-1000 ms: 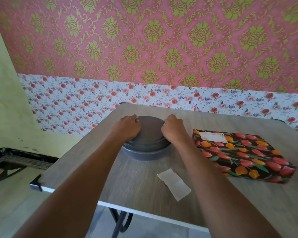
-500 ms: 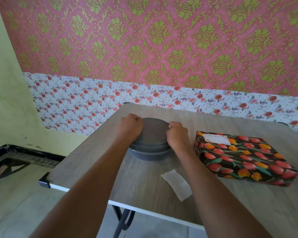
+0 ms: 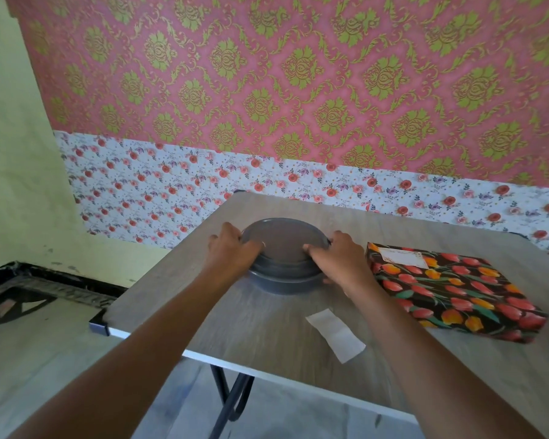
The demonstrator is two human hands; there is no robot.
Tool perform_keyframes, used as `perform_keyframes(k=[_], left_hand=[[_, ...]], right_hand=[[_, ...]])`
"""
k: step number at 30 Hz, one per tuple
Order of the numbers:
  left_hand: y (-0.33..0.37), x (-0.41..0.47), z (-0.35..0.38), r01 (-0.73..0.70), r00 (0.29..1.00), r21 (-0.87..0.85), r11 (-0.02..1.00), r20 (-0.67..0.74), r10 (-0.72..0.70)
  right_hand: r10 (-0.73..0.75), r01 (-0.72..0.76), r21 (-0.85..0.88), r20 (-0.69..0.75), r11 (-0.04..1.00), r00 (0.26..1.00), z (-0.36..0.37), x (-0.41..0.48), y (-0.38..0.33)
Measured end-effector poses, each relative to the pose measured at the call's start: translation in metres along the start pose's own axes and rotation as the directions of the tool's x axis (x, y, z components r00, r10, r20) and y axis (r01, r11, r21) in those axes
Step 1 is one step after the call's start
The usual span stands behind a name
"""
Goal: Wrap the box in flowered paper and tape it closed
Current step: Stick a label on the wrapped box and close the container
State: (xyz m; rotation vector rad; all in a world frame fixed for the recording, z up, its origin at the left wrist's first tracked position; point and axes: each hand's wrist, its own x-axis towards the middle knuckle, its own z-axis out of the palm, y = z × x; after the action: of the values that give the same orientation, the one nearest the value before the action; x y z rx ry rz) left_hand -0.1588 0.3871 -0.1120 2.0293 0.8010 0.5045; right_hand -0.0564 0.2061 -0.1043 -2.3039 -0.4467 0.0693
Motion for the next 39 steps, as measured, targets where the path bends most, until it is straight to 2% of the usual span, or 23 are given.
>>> perform_keyframes(k=[3, 8, 12, 16, 19, 26, 29, 34, 36, 39], left_hand=[[-0.006, 0.014, -0.006, 0.003, 1.0, -0.148, 0.989, 0.027, 0.001], [-0.005, 0.052, -0.001, -0.24, 0.97, 0.024, 0.97, 0.04, 0.239], [0.0, 0.107, 0.013, -0.287, 0.958, 0.14, 0.948, 0.012, 0.288], [-0.001, 0.159, 0.027, -0.351, 0.935, 0.255, 0.901, 0.037, 0.353], [-0.007, 0.192, 0.038, -0.361, 0.933, 0.31, 0.88, 0.103, 0.346], [-0.007, 0.221, 0.042, -0.403, 0.915, 0.344, 0.848, 0.186, 0.359], [0.002, 0.217, 0.037, -0.414, 0.909, 0.337, 0.846, 0.207, 0.362], [0.029, 0.18, 0.039, -0.333, 0.94, 0.195, 0.923, -0.002, 0.34], [0.043, 0.155, 0.041, -0.359, 0.928, 0.128, 0.925, -0.06, 0.368], [0.065, 0.107, 0.044, -0.436, 0.896, 0.116, 0.893, -0.043, 0.443]], right_hand=[[0.021, -0.019, 0.084, -0.021, 0.996, 1.0, 0.009, 0.009, -0.005], [-0.061, 0.067, 0.203, -0.037, 0.977, 0.997, 0.025, 0.053, -0.026], [-0.13, 0.13, 0.019, -0.004, 0.991, 0.992, 0.041, 0.11, -0.031], [-0.188, 0.203, -0.111, 0.132, 0.973, 0.973, 0.05, 0.158, -0.039], [-0.206, 0.259, -0.238, 0.224, 0.936, 0.953, 0.057, 0.184, -0.041], [-0.196, 0.263, -0.25, 0.264, 0.932, 0.945, 0.062, 0.216, -0.042], [-0.198, 0.236, -0.197, 0.194, 0.952, 0.961, 0.059, 0.212, -0.047], [-0.244, 0.244, -0.022, 0.005, 0.97, 0.97, 0.038, 0.178, -0.054], [-0.225, 0.228, 0.02, -0.085, 0.973, 0.971, 0.022, 0.157, -0.055], [-0.205, 0.233, 0.141, -0.186, 0.962, 0.961, -0.006, 0.121, -0.05]])
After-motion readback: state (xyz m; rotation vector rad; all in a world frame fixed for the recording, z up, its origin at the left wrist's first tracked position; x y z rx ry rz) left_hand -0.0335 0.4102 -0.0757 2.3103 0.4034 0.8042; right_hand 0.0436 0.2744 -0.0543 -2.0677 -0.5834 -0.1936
